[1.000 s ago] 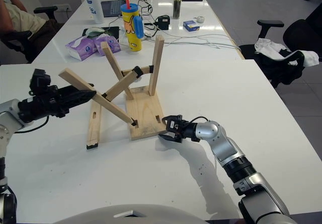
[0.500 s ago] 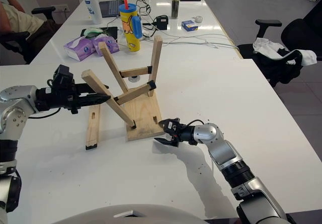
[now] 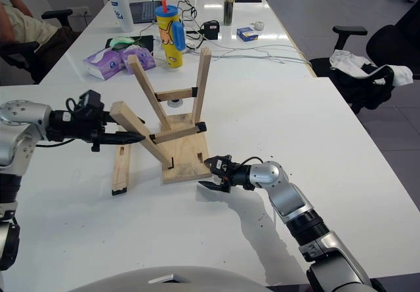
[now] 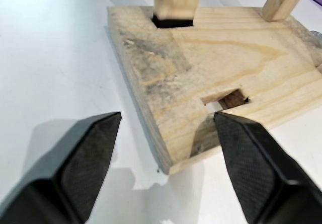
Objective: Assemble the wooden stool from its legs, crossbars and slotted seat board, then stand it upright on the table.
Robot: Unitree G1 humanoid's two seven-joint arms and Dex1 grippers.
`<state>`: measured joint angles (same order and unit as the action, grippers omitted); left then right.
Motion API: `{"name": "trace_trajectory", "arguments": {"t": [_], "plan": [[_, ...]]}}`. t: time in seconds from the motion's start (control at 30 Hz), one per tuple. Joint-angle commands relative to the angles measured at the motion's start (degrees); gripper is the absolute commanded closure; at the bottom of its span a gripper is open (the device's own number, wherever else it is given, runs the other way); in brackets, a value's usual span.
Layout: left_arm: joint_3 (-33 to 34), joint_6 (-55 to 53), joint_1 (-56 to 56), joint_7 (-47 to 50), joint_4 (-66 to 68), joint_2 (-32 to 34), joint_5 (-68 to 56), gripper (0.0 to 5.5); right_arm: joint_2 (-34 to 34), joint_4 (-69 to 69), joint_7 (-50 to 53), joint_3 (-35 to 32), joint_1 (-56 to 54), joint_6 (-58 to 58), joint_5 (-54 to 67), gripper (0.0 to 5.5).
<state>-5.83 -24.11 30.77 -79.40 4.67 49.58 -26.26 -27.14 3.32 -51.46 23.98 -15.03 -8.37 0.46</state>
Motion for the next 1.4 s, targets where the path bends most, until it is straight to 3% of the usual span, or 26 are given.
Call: {"name": "trace_trajectory", "arguments": {"t": [0.03,0.17,0.2,0.37,0.57,0.7,1.03,1.23,1.4], "plan": [[-4.4,2.1,-1.0,-0.8,3.6,-0.2,5.7,3.44,0.5,1.8,-1.3,2.5,0.8,-2.4,-1.7,2.08],[-4.3,5.5,-4.9,2.5,3.6,-1.8,6.7,3.44,1.4,1.7,-0.5,3.0,0.9,-3.1,-1.7,2.08],[-3.9,6.2,-6.1,3.6,2.8,-2.1,6.6,3.07,1.6,1.7,-0.2,3.2,1.1,-3.4,-1.8,2.08],[0.0,6.4,-10.3,8.4,-1.2,-2.7,6.3,2.35,2.3,2.2,2.9,3.7,1.8,-7.1,-3.5,2.08],[8.7,6.1,-23.9,16.3,-4.5,3.0,10.4,1.36,3.2,-1.1,5.1,4.6,5.4,-13.3,-2.9,2.08],[17.0,1.4,-30.9,33.7,-8.3,-4.5,11.7,0.75,5.3,-4.4,8.0,5.5,8.7,-19.3,-1.8,2.08],[20.3,-29.4,-40.2,65.1,-32.0,-26.4,9.9,0.75,12.6,-5.6,13.6,8.0,8.5,-26.8,-1.4,2.08],[19.7,-36.6,-40.5,72.0,-34.4,-32.5,10.3,0.75,12.9,-3.8,14.4,7.9,6.1,-25.8,-2.3,2.08],[19.7,-39.3,-36.9,75.7,-32.4,-35.6,10.9,1.47,13.1,-3.1,14.8,8.1,5.4,-25.2,-2.4,2.08]]}}
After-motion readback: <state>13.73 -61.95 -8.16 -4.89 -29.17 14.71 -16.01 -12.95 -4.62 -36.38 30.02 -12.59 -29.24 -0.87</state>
